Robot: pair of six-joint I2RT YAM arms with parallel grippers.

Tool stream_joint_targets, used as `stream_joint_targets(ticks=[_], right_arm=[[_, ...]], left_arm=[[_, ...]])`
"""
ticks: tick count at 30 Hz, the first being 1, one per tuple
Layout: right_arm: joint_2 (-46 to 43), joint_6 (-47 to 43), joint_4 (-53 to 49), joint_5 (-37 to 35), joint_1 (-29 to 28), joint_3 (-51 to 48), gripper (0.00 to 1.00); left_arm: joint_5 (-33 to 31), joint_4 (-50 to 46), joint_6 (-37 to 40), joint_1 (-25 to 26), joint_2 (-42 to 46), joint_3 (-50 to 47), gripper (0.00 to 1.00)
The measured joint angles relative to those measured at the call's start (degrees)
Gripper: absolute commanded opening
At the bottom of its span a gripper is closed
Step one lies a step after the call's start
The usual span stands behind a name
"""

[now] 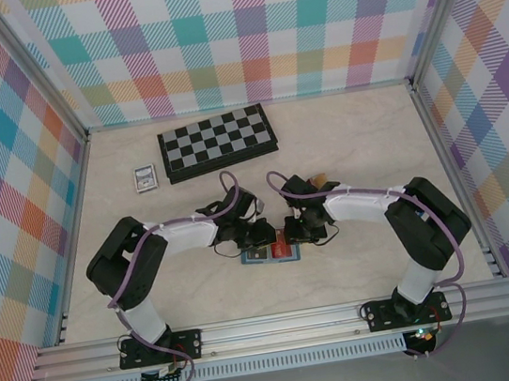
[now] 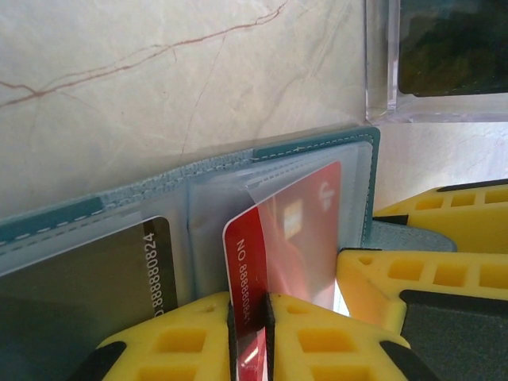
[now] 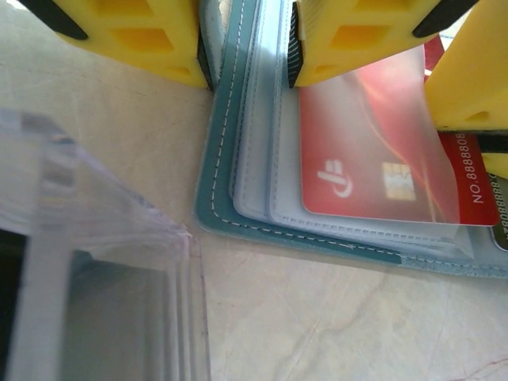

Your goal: Put the credit cards into the card holder

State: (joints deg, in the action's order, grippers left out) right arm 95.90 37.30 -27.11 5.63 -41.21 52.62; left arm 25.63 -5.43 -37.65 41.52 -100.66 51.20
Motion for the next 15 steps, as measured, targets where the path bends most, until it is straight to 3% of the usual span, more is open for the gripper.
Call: stream_joint_targets(ticks=[15], right_arm=[[-1.5,1.1,0.6,-0.4,0.0,-1.3,0.27]], left_arm=[[0.2,1.9,-1.7,0.5,-0.1,0.0,0.31]])
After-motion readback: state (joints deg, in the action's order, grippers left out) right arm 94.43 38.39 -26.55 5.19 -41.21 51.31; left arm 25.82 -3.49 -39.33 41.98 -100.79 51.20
